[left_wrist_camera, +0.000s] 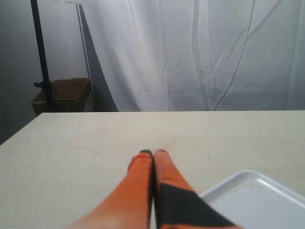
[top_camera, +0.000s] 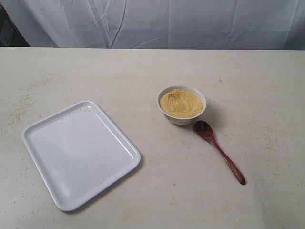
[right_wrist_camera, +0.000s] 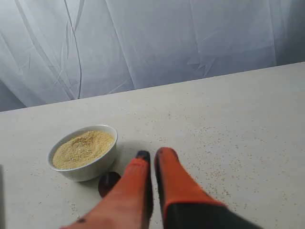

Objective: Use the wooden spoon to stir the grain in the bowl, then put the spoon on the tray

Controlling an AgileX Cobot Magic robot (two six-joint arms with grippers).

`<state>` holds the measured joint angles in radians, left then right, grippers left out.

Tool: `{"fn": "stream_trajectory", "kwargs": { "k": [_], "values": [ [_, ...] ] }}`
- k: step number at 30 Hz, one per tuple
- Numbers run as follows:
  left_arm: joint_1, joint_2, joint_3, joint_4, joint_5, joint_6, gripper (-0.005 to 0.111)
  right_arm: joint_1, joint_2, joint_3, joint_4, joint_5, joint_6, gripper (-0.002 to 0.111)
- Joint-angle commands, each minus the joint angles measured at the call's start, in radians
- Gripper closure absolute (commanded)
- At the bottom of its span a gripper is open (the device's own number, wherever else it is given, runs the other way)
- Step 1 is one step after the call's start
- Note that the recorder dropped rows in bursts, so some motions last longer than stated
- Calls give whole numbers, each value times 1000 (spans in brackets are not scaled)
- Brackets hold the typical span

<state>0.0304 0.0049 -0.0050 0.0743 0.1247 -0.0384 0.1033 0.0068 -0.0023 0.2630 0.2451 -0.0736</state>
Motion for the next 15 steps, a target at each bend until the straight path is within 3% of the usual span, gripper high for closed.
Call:
{"fn": "stream_trajectory", "kwargs": {
  "k": [1,15],
  "values": [
    [-5,-5,5,-2,1,-3,106,-5,-7,2,-1,-9,-2,101],
    [-5,-5,5,-2,1,-4,106,-5,-7,2,67,-57,-2,101]
  ]
}}
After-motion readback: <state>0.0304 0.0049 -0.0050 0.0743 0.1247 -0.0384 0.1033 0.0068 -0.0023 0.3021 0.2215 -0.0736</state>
